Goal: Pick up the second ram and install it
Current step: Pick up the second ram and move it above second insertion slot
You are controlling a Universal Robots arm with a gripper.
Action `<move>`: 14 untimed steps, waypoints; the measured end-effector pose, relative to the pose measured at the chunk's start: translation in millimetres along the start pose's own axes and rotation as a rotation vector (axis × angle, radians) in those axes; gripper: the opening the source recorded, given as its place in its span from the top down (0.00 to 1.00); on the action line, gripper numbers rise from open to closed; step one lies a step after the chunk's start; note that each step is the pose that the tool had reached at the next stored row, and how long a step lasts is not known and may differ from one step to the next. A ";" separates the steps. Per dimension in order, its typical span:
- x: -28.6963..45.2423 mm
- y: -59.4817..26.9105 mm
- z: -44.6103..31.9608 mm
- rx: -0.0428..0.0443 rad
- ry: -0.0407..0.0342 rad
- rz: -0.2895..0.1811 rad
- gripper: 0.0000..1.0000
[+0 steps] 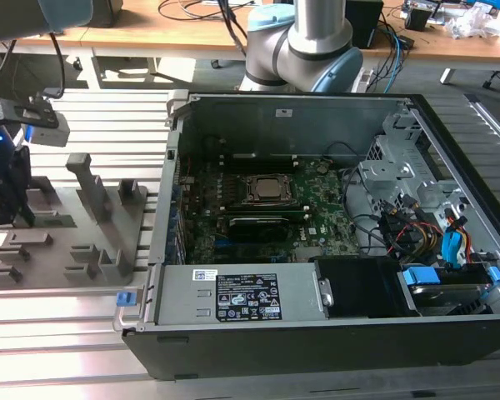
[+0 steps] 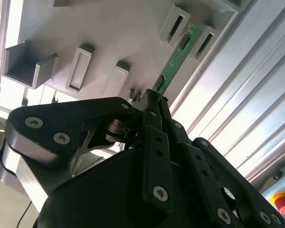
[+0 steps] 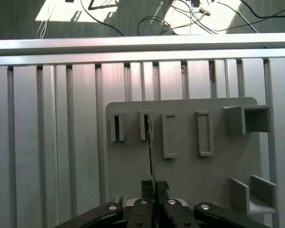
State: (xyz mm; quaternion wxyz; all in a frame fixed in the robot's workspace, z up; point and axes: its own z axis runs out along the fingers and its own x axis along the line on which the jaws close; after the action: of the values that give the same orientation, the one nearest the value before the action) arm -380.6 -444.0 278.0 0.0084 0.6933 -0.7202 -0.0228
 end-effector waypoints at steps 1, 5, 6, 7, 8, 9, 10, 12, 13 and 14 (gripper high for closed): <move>-0.2 0.2 -5.3 0.0000 0.0000 0.000 0.86; -0.6 0.9 -19.3 0.0000 0.0000 0.000 0.86; -0.6 0.9 -20.8 0.0000 0.0001 0.000 0.86; -0.7 1.0 -23.2 0.0001 -0.0001 0.000 0.86; -0.8 1.2 -27.3 0.0000 0.0000 0.000 0.86; -1.0 1.4 -31.7 0.0001 0.0000 0.000 0.86; -1.0 1.5 -34.4 0.0000 0.0001 0.000 0.86; -1.3 1.9 -42.2 0.0000 0.0000 0.000 0.86; -1.5 2.1 -46.4 0.0001 0.0000 0.000 0.86; -1.6 2.2 -49.6 0.0001 0.0000 0.000 0.86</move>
State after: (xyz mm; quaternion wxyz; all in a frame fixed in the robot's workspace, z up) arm -380.6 -443.4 327.7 0.0084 0.6933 -0.7202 -0.0228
